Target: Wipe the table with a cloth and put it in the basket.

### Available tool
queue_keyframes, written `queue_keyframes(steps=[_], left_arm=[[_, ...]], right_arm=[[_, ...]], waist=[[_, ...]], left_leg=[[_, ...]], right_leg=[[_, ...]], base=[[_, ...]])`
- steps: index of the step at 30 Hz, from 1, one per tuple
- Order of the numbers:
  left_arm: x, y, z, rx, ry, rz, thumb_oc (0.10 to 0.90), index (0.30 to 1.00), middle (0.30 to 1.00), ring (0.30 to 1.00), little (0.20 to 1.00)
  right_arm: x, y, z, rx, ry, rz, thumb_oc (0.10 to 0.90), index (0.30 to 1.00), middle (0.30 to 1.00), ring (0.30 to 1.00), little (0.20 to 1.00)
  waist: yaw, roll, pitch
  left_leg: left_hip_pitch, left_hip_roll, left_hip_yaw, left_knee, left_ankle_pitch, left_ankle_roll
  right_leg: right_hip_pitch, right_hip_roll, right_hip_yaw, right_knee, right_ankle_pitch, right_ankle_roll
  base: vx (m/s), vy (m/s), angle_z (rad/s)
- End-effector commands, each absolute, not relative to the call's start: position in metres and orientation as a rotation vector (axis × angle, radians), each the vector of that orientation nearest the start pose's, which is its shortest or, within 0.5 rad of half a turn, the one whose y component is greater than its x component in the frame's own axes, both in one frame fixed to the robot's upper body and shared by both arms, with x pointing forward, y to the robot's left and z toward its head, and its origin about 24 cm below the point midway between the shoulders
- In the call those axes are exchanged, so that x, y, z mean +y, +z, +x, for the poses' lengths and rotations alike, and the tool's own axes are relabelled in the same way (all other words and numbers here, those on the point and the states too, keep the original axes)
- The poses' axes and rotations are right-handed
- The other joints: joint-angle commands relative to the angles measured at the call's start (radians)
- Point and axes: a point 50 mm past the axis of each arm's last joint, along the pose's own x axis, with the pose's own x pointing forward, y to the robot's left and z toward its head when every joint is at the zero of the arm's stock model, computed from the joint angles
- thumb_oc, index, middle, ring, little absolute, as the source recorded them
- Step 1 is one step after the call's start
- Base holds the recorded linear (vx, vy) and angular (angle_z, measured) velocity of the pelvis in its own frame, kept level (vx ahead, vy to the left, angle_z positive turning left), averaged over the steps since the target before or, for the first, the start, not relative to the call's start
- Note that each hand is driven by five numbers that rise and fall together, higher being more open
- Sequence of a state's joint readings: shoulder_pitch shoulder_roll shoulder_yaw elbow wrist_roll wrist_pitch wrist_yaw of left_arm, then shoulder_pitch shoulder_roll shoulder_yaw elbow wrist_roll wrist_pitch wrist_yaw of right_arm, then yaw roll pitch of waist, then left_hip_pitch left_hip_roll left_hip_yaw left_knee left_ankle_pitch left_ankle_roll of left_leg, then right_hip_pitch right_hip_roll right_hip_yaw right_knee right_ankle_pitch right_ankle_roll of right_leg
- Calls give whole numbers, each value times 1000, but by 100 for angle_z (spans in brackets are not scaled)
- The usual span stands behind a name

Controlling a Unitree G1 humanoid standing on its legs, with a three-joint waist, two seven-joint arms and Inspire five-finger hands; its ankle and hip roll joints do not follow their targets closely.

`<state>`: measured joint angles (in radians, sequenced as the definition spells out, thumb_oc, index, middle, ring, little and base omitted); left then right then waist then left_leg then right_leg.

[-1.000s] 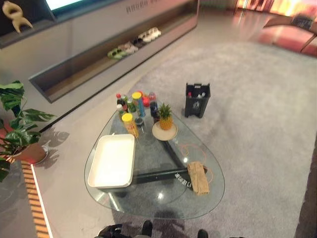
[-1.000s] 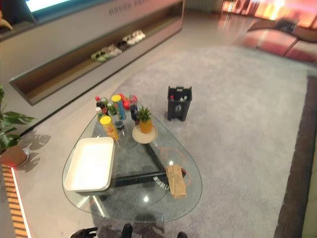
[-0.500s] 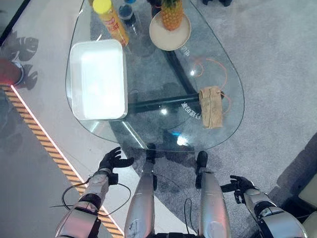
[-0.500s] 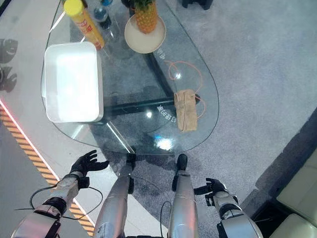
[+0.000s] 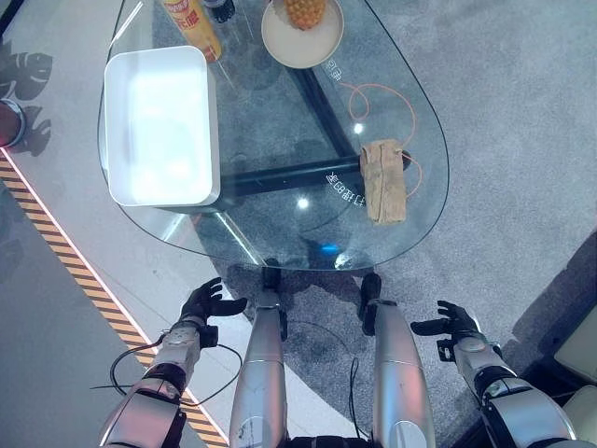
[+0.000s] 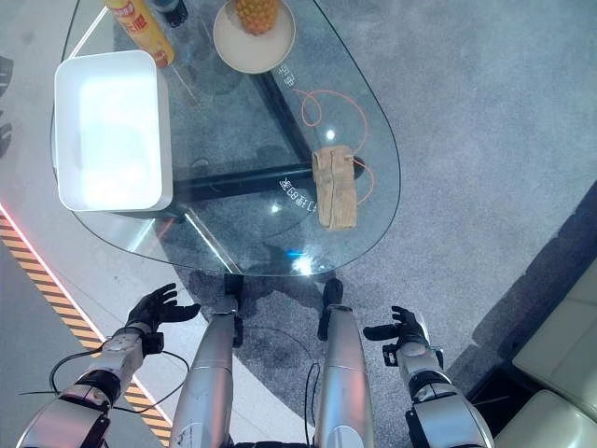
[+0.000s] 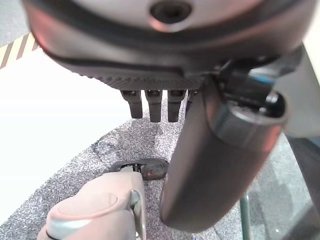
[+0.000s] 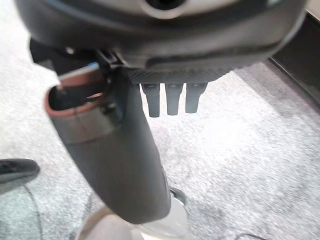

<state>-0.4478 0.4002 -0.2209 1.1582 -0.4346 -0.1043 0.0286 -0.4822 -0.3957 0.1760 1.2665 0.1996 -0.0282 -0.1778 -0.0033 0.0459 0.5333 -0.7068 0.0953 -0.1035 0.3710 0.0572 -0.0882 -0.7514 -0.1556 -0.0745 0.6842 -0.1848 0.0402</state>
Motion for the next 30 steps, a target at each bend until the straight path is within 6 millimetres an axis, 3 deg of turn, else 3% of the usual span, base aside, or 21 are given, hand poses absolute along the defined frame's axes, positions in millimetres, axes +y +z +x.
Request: queue_keyframes(steps=[1, 10, 13, 18, 21, 22, 24, 28, 30], left_arm=[[284, -59, 259, 605, 282, 119, 800, 900, 900, 900, 900], [286, -62, 255, 625, 278, 128, 800, 900, 900, 900, 900], [287, -65, 251, 635, 277, 140, 800, 900, 900, 900, 900], [285, -67, 249, 646, 292, 143, 800, 900, 900, 900, 900], [283, -67, 248, 650, 296, 147, 800, 900, 900, 900, 900], [283, -68, 248, 650, 296, 146, 800, 900, 900, 900, 900], [281, -70, 245, 652, 298, 139, 800, 900, 900, 900, 900], [279, -71, 246, 656, 301, 133, 800, 900, 900, 900, 900], [276, -70, 249, 651, 296, 125, 800, 900, 900, 900, 900]], right_arm=[[-310, -65, 241, 752, -471, -351, 800, 900, 900, 900, 900], [-330, -48, 243, 655, -677, -331, 800, 900, 900, 900, 900], [-345, -17, 258, 439, -877, -191, 800, 900, 900, 900, 900], [-338, 25, 286, 163, -912, -76, 800, 900, 900, 900, 900], [-315, 80, 315, -111, -882, -92, 800, 900, 900, 900, 900], [-313, 84, 316, -130, -880, -94, 800, 900, 900, 900, 900], [-300, 117, 324, -288, -871, -118, 800, 900, 900, 900, 900], [-288, 145, 331, -416, -820, -117, 800, 900, 900, 900, 900], [-268, 167, 338, -500, -743, -133, 800, 900, 900, 900, 900]], waist=[[2, 4, -13], [5, 2, -13], [6, -4, -13], [7, -8, -13], [4, -12, -13], [3, -12, -13], [-1, -9, -13], [-4, -4, -13], [-5, 1, -13]], left_leg=[[-50, -43, 89, 194, -112, 75], [-40, -47, 92, 207, -122, 74], [-26, -47, 91, 199, -126, 78], [-22, -50, 90, 193, -127, 80], [-22, -50, 89, 184, -124, 80], [-22, -51, 89, 183, -124, 80], [-19, -53, 90, 178, -122, 81], [-15, -55, 90, 168, -118, 80], [-12, -58, 92, 158, -114, 76]], right_leg=[[-7, 15, 15, -46, 75, -27], [11, 13, 5, -44, 74, -28], [29, 19, 5, -57, 78, -25], [35, 22, 5, -64, 78, -26], [34, 23, 3, -70, 80, -29], [34, 24, 3, -70, 80, -29], [36, 24, 4, -74, 79, -30], [39, 24, 6, -79, 76, -31], [41, 24, 9, -86, 74, -33]], base=[[41, 17, 4], [35, 8, 2], [32, -12, -1], [0, 0, 0], [0, 0, 0], [0, 0, 0], [0, 0, 0], [1, 30, 1], [-4, 62, 4]])
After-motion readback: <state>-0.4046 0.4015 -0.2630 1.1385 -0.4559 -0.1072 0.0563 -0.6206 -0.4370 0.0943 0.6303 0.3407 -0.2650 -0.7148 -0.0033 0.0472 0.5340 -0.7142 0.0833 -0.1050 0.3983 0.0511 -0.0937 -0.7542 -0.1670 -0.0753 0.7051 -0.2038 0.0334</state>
